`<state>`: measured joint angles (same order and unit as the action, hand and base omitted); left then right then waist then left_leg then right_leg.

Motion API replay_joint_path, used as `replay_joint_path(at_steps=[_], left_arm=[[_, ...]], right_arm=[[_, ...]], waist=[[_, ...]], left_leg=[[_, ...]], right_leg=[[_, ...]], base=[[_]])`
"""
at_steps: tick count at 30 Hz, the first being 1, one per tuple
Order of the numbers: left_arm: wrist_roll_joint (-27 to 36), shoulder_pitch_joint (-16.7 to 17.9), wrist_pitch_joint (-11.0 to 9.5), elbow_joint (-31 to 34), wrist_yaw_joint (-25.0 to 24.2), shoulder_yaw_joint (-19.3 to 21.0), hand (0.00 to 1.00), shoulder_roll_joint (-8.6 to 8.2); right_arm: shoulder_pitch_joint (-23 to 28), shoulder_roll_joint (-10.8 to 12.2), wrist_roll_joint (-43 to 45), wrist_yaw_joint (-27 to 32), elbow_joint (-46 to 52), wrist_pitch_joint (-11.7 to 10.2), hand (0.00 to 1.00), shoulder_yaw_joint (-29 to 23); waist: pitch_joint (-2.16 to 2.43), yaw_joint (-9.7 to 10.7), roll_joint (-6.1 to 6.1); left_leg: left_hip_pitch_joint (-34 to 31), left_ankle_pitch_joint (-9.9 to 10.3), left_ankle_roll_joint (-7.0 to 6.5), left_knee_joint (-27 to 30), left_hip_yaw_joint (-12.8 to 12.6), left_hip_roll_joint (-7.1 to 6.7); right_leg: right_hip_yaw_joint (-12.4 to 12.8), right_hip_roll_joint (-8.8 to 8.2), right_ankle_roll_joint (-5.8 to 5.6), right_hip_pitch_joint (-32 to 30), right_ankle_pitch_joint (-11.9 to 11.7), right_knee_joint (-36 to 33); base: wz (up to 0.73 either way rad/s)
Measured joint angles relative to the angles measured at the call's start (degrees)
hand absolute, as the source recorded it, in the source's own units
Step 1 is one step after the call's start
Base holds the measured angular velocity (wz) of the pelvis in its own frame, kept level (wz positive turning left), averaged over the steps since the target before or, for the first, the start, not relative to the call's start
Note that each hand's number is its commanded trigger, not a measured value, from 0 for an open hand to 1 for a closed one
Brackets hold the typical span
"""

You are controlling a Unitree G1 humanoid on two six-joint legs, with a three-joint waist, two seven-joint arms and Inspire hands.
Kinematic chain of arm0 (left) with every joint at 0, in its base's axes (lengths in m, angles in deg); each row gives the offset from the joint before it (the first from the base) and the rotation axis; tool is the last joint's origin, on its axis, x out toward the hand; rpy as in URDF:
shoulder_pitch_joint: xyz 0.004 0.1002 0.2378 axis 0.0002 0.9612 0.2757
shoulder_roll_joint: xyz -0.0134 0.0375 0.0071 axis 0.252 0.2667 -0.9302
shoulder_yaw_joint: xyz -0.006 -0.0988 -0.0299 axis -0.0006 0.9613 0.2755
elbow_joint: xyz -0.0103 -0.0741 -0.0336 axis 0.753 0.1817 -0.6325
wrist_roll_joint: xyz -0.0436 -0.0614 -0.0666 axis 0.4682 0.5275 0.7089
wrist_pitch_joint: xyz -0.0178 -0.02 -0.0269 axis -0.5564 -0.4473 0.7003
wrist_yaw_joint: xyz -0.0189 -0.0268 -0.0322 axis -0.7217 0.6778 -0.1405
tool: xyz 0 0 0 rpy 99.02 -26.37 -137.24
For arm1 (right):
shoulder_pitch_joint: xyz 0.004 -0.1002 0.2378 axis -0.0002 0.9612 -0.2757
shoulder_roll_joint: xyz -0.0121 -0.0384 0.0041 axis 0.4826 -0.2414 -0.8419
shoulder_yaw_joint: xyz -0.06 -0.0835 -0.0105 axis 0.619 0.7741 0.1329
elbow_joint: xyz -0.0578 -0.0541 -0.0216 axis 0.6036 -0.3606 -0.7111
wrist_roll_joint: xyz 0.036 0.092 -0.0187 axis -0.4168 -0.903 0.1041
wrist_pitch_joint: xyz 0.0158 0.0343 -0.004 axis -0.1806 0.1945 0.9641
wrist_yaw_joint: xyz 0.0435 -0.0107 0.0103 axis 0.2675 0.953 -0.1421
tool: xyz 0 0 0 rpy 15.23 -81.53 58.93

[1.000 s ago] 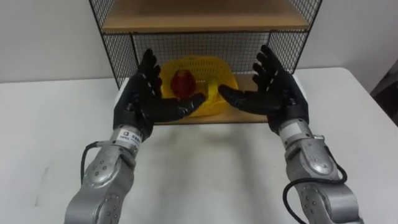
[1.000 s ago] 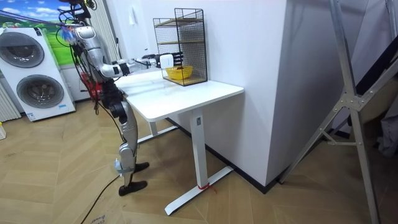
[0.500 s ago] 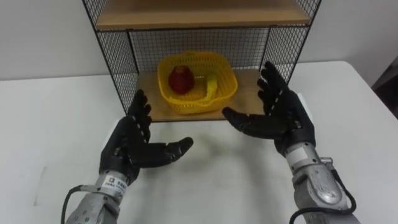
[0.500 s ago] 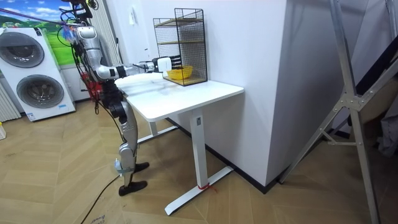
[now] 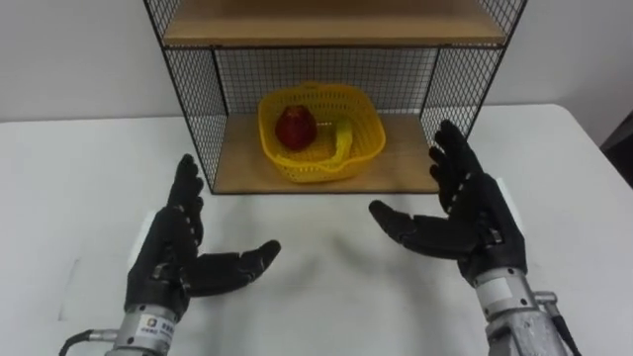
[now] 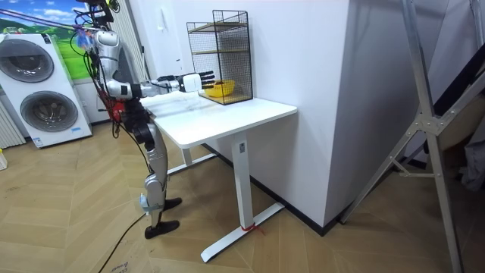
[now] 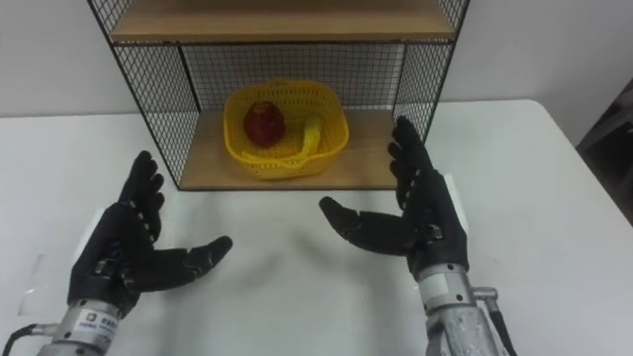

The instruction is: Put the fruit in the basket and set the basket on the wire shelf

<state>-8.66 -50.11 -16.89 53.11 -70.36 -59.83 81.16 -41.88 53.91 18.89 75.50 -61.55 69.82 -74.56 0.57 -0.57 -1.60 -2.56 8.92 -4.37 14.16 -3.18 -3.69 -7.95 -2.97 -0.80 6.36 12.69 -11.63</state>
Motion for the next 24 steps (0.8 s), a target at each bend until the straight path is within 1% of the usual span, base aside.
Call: replay_joint_path(at_steps=[2,3,5,6,7,8,10,11,13,14,16,17,19,20,21,22,23,24], left_arm=[[-0.30,1.08,-0.59,0.63,2.15,0.87,0.00,0.02],[-0.29,1.41,-1.15,0.87,3.45,1.41,0.00,0.01],[-0.30,1.42,-2.41,0.97,5.44,2.42,0.00,-0.04],[-0.32,1.43,-3.28,1.34,6.93,3.45,0.00,-0.15],[-0.31,1.40,-4.32,1.65,8.71,4.67,0.00,-0.37],[-0.31,1.33,-4.82,1.66,9.75,5.29,0.00,-0.46],[-0.20,0.92,-5.95,1.66,13.91,7.58,0.00,-0.98],[-0.20,0.75,-6.02,1.73,14.96,8.01,0.00,-0.98],[-0.18,0.12,-6.10,3.11,18.92,9.73,0.00,-1.26],[-0.19,0.11,-6.33,3.63,19.77,10.24,0.00,-1.41],[-0.17,0.01,-7.41,5.86,23.28,12.31,0.00,-1.56],[-0.17,-0.06,-7.82,6.28,24.20,12.98,0.00,-1.61],[-0.25,-1.61,-8.28,7.22,27.20,16.23,0.00,-1.63],[-0.24,-1.94,-8.43,7.35,28.01,17.11,0.00,-1.63],[-0.25,-2.14,-9.02,7.38,29.69,18.98,0.00,-1.57],[-0.25,-2.14,-9.20,7.53,31.41,20.66,0.00,-1.57],[-0.25,-2.13,-9.21,7.66,32.52,21.48,0.00,-1.57],[-0.25,-2.14,-9.29,7.93,34.62,23.11,0.00,-1.55]], right_arm=[[0.44,-0.12,0.28,1.22,0.00,-0.29,0.00,-0.20],[0.54,-0.13,0.33,1.99,0.00,-0.43,0.00,-0.40],[0.93,-0.13,0.60,2.99,0.00,-1.39,0.00,-1.20],[1.37,-0.12,0.55,3.89,0.01,-2.32,0.00,-1.86],[1.40,-0.21,0.43,4.71,0.01,-2.51,0.00,-2.69],[1.40,-0.24,0.37,5.33,0.01,-2.56,0.00,-3.09],[1.40,-0.27,-0.09,7.66,0.01,-3.05,0.00,-4.82],[1.40,-0.28,-0.16,8.41,0.01,-3.22,0.00,-5.24],[1.30,-0.28,-0.14,10.84,0.59,-3.44,0.00,-7.14],[1.28,-0.30,-0.14,11.26,0.96,-3.45,0.00,-7.66],[1.23,-0.38,-0.22,13.82,3.04,-3.49,0.00,-9.71],[1.22,-0.40,-0.17,14.79,3.62,-3.55,0.00,-10.17],[1.21,-0.50,0.47,18.18,5.20,-4.38,0.00,-12.92],[1.21,-0.50,0.66,19.24,5.49,-4.69,0.00,-13.54],[1.24,-0.69,1.09,21.02,5.85,-5.21,0.00,-14.60],[1.36,-0.79,2.72,22.48,5.91,-5.50,0.00,-16.07],[1.35,-0.98,3.26,23.43,5.93,-5.53,0.00,-16.77],[1.33,-1.51,4.51,25.21,6.01,-5.53,0.00,-18.28]], waist=[[0.00,-0.07,-0.02],[-0.02,-0.07,0.01],[-0.09,-0.09,0.13],[-0.08,-0.17,0.15],[-0.10,-0.30,0.14],[-0.10,-0.34,0.15],[-0.12,-0.83,0.16],[-0.14,-1.04,0.14],[-0.25,-1.50,0.16],[-0.28,-1.58,0.18],[-0.43,-1.82,0.24],[-0.47,-1.98,0.24],[-0.52,-2.76,0.24],[-0.53,-2.86,0.25],[-0.53,-2.82,0.27],[-0.55,-2.87,0.31],[-0.59,-2.87,0.34],[-0.64,-2.86,0.41]], left_leg=[[-0.02,-0.01,0.03,0.03,0.10,0.01],[0.03,-0.02,0.05,0.02,0.18,0.00],[0.20,-0.02,0.06,0.10,0.35,-0.05],[0.17,-0.02,0.06,0.14,0.44,-0.06],[0.11,-0.04,0.09,0.11,0.53,-0.07],[0.11,-0.06,0.11,0.08,0.54,-0.07],[0.29,-0.37,0.18,-0.44,0.52,-0.02],[0.26,-0.43,0.20,-0.48,0.52,-0.02],[0.17,-0.48,0.23,-0.47,0.65,-0.03],[0.18,-0.48,0.23,-0.47,0.68,-0.04],[0.21,-0.50,0.24,-0.59,0.72,-0.05],[0.24,-0.51,0.26,-0.61,0.71,-0.04],[0.32,-0.51,0.28,-0.68,0.64,0.00],[0.29,-0.51,0.28,-0.67,0.68,0.00],[0.28,-0.51,0.29,-0.72,0.80,-0.03],[0.27,-0.51,0.30,-0.71,0.87,-0.05],[0.26,-0.51,0.30,-0.70,0.90,-0.08],[0.22,-0.51,0.30,-0.68,0.97,-0.17]], right_leg=[[-0.10,0.04,0.00,0.07,0.00,0.01],[-0.16,0.05,0.00,0.19,0.00,0.02],[-0.30,0.07,0.03,0.56,-0.02,0.24],[-0.49,0.07,0.06,0.63,-0.04,0.32],[-0.59,0.10,0.12,0.63,-0.10,0.44],[-0.60,0.11,0.13,0.66,-0.15,0.52],[-0.60,0.16,0.23,0.76,-0.44,0.93],[-0.63,0.16,0.24,0.68,-0.44,0.90],[-0.70,0.19,0.26,0.60,-0.46,0.90],[-0.71,0.19,0.26,0.60,-0.46,0.90],[-0.72,0.19,0.26,0.60,-0.46,0.94],[-0.72,0.19,0.26,0.60,-0.46,0.94],[-0.67,0.24,0.26,0.59,-0.45,0.94],[-0.68,0.25,0.26,0.58,-0.45,0.94],[-0.87,0.24,0.26,0.58,-0.45,0.99],[-0.95,0.24,0.26,0.58,-0.45,1.00],[-0.97,0.24,0.26,0.59,-0.45,1.00],[-0.96,0.24,0.26,0.59,-0.45,0.99]], base=[[0.07],[0.04],[0.06],[0.05],[0.03],[0.00],[0.00],[0.00],[0.00],[0.00],[0.00],[0.00],[0.00],[0.00],[0.04],[0.04],[0.00],[0.00]])
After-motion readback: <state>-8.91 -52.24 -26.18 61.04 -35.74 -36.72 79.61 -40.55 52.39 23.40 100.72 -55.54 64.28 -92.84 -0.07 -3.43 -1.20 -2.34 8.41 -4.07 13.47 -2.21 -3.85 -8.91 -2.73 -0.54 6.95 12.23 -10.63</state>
